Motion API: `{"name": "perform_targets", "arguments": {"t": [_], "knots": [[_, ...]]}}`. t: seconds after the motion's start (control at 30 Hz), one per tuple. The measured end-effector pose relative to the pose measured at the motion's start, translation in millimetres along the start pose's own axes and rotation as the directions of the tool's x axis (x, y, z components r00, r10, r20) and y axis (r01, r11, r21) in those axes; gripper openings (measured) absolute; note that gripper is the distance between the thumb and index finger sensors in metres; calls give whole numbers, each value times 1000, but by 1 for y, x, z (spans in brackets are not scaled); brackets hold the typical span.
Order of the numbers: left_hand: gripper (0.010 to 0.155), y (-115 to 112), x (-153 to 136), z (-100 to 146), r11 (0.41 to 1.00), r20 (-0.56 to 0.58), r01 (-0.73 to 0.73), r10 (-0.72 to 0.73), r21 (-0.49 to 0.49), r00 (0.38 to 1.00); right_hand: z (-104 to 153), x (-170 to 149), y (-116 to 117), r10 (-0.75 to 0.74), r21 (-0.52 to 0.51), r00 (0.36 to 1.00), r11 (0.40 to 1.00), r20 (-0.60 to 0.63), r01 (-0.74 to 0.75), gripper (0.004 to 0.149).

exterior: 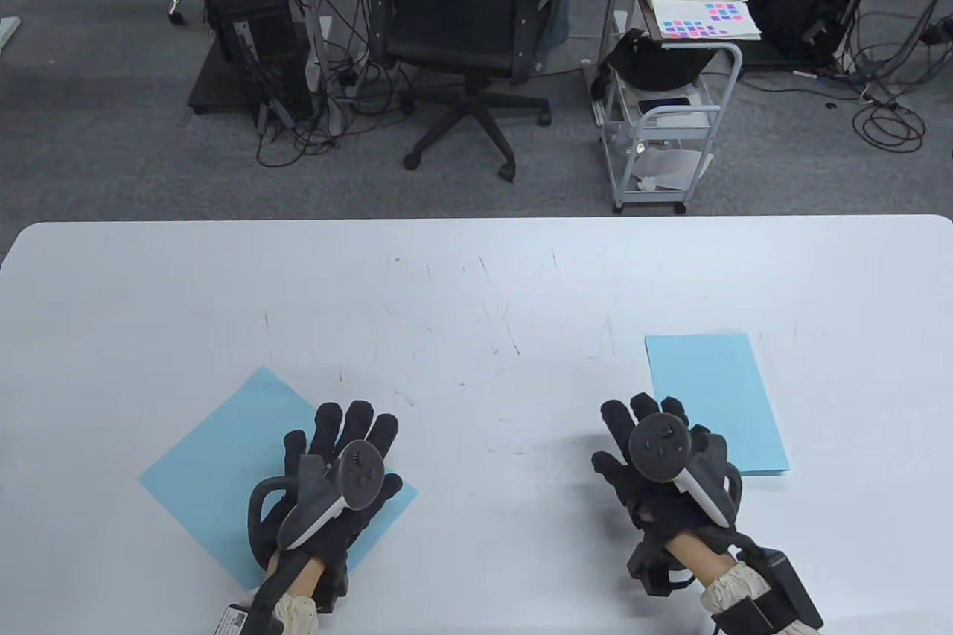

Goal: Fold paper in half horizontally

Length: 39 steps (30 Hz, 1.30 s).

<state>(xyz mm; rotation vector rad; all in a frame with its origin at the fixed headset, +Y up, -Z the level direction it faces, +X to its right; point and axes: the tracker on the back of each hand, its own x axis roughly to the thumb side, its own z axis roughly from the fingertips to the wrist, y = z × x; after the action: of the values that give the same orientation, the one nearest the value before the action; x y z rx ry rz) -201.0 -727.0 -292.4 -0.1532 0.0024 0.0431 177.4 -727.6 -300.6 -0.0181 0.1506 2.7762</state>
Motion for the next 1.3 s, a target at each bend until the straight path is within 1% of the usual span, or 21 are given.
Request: {"name": "perform_targets", "arguments": {"t": [0.17, 0.23, 0.33, 0.5, 0.6, 0.63, 0.7, 0.77, 1.0, 1.3], "knots": [[76, 1, -14, 0, 1000, -58, -23, 22, -5, 998, 12, 7, 12, 75, -27, 995, 997, 68, -74, 71], [78, 0, -22, -1, 1000, -96, -17, 16, -15, 995, 14, 9, 15, 96, -41, 992, 995, 81, -93, 71], [81, -3, -36, -4, 999, -181, 7, -16, -48, 983, 17, 10, 18, 129, -59, 986, 991, 102, -123, 70], [84, -18, -57, -12, 981, -288, 23, -79, -192, 954, 19, 9, 20, 152, -51, 983, 988, 105, -148, 70], [82, -30, -63, -17, 957, -318, 8, -104, -291, 942, 19, 7, 20, 153, -50, 983, 988, 98, -149, 70], [81, -32, -63, -17, 951, -322, 6, -111, -309, 940, 19, 6, 19, 152, -50, 984, 988, 95, -148, 70], [80, -35, -63, -19, 942, -322, 12, -126, -334, 938, 18, 5, 19, 147, -51, 985, 988, 88, -143, 70], [79, -35, -62, -19, 944, -318, 36, -146, -327, 937, 18, 4, 19, 149, -49, 985, 988, 85, -145, 71], [76, -37, -54, -22, 938, -279, 36, -139, -345, 950, 17, 4, 25, 176, -25, 980, 984, 89, -175, 71], [70, -40, -20, -32, 923, -187, 54, -134, -380, 973, 16, 3, 27, 180, -14, 980, 984, 85, -180, 71]]}}
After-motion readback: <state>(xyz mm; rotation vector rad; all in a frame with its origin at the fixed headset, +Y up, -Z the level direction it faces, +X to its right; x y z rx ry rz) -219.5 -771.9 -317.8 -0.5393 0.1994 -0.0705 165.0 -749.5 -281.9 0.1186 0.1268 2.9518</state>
